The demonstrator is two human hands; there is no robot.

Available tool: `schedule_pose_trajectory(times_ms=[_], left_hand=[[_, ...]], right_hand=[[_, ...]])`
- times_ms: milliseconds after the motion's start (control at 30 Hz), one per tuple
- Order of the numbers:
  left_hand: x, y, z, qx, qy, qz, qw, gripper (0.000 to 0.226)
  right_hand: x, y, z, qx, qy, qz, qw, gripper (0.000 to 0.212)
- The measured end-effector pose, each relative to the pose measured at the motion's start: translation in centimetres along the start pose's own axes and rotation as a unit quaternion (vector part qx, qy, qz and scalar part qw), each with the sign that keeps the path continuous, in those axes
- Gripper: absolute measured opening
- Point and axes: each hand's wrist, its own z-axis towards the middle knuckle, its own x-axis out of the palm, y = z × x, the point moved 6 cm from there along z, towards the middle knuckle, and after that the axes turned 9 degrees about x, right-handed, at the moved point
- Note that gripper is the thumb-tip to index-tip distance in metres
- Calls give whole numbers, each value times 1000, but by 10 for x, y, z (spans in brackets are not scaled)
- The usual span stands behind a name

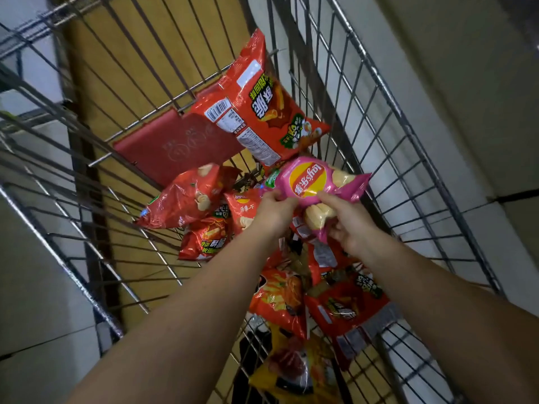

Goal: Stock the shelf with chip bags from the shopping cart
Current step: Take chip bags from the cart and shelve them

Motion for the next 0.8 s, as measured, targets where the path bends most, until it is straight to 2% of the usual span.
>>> schedule_pose_trajectory(times_ms=[100,233,333,433,500,600,700,800], left_hand=[[-10,10,-2,-24,-7,-18,1000,52],[-23,17,-12,-42,-19,-70,996,53],[-34,25,-18,-66,-39,-129,989,48],[-40,32,-27,-85,-26,-141,986,27],[-44,36,-30,-94,-29,-148,984,11],[-54,37,-31,-79,-53,-152,984,32],[-67,30,-35,-39,-82,-104,990,47],[-91,23,-37,33,-164,72,983,73]], right_hand=[[-5,-23,-9,53,46,55,996,20],[-4,-57,-21,114,84,148,979,24],[1,-72,-31,125,122,168,970,23],[3,-77,-39,118,141,174,967,24],[4,-78,-42,118,141,168,969,17],[8,-78,-46,119,145,155,970,16],[9,-77,-48,111,150,145,972,17],[4,-75,-49,97,153,100,978,22]])
